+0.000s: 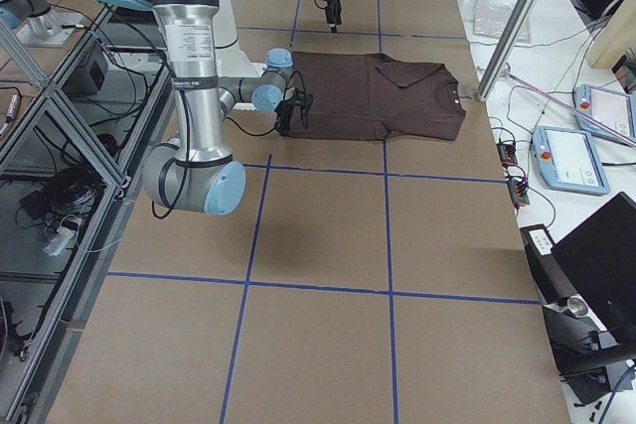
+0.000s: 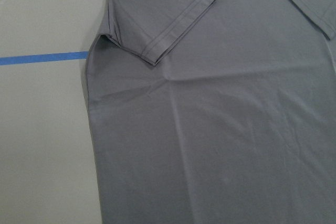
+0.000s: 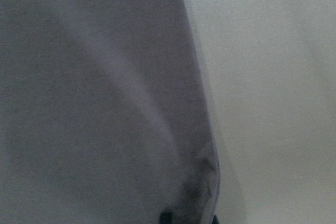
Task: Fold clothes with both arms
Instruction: 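Lower both grippers onto the hem corners at the shirt's sides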
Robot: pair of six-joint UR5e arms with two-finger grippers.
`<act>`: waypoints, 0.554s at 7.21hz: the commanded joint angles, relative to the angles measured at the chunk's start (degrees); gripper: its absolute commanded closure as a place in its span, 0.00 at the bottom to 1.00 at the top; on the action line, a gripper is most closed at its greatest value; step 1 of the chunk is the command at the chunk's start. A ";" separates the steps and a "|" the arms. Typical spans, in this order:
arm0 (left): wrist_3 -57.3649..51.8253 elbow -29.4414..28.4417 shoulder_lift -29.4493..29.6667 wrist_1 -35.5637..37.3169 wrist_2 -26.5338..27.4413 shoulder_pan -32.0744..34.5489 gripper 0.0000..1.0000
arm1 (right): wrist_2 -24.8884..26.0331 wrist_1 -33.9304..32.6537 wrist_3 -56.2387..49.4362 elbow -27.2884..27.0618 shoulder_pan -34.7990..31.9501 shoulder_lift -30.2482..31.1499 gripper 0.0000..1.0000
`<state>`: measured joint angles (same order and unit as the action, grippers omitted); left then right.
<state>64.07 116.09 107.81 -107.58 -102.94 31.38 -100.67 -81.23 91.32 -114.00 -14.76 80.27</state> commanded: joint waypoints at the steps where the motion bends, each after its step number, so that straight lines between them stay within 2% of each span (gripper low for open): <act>1: 0.00 -0.07 0.04 0.00 -0.07 0.00 0.00 | -0.41 0.02 0.00 -0.17 -0.01 -0.03 0.89; 2: 0.00 -0.16 0.04 0.09 -0.07 -0.09 0.00 | -0.41 0.02 0.00 -0.26 -0.01 -0.12 0.89; 3: 0.26 -0.42 0.04 0.09 -0.07 -0.09 0.00 | 0.29 0.11 0.09 -1.39 -0.01 -0.12 1.00; 4: 6.61 -0.42 -0.57 -0.26 -0.15 -1.22 0.00 | 1.43 0.20 0.26 -3.58 -0.09 -0.03 1.00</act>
<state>65.62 115.77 107.72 -107.57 -103.03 31.04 -100.37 -81.14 91.41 -115.43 -14.79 80.19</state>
